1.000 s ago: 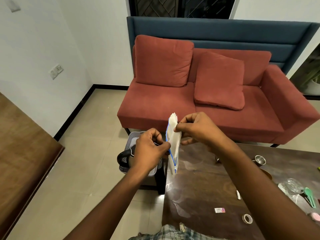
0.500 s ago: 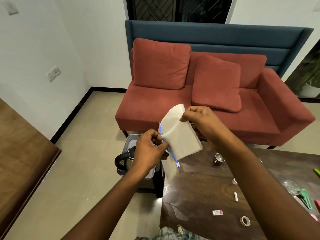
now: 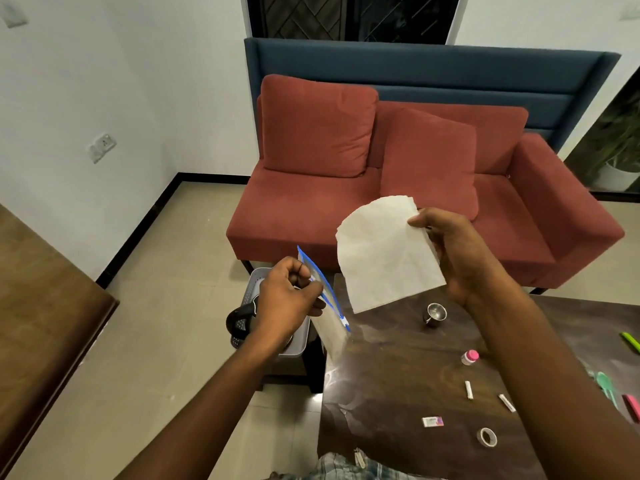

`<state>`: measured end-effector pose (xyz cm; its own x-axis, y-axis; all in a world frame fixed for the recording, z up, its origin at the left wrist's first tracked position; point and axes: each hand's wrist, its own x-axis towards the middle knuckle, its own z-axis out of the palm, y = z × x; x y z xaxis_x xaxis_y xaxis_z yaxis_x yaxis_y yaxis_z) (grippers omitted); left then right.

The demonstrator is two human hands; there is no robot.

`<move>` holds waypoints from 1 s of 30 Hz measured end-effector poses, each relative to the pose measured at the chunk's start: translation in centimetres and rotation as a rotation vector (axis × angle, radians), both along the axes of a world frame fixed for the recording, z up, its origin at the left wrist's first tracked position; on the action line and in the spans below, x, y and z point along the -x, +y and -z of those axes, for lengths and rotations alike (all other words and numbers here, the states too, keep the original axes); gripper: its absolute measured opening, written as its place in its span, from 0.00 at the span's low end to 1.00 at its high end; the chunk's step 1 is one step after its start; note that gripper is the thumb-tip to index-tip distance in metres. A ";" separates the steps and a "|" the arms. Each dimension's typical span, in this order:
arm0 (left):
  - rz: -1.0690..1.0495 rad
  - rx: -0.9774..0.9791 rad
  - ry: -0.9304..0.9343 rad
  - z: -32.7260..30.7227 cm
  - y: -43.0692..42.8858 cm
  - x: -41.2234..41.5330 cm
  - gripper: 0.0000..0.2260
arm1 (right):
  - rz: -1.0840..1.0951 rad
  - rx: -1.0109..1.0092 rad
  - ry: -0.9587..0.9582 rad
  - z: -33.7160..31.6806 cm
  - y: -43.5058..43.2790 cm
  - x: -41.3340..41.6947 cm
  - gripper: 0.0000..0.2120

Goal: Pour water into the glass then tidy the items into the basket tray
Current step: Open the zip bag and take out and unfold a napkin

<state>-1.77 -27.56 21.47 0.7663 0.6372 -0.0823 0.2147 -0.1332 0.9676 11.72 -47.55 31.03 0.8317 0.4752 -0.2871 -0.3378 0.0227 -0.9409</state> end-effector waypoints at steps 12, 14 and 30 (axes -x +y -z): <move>0.105 -0.033 0.131 4.4 -1.2 -1.3 0.06 | 0.050 -0.085 0.167 3.4 -3.0 0.8 0.12; 0.115 -0.030 0.166 5.5 -2.0 -1.4 0.07 | 0.048 -0.083 0.210 4.5 -3.4 1.1 0.16; 0.094 -0.008 0.475 19.5 -9.7 -2.3 0.08 | 0.038 -0.031 0.372 13.3 -7.1 -0.4 0.04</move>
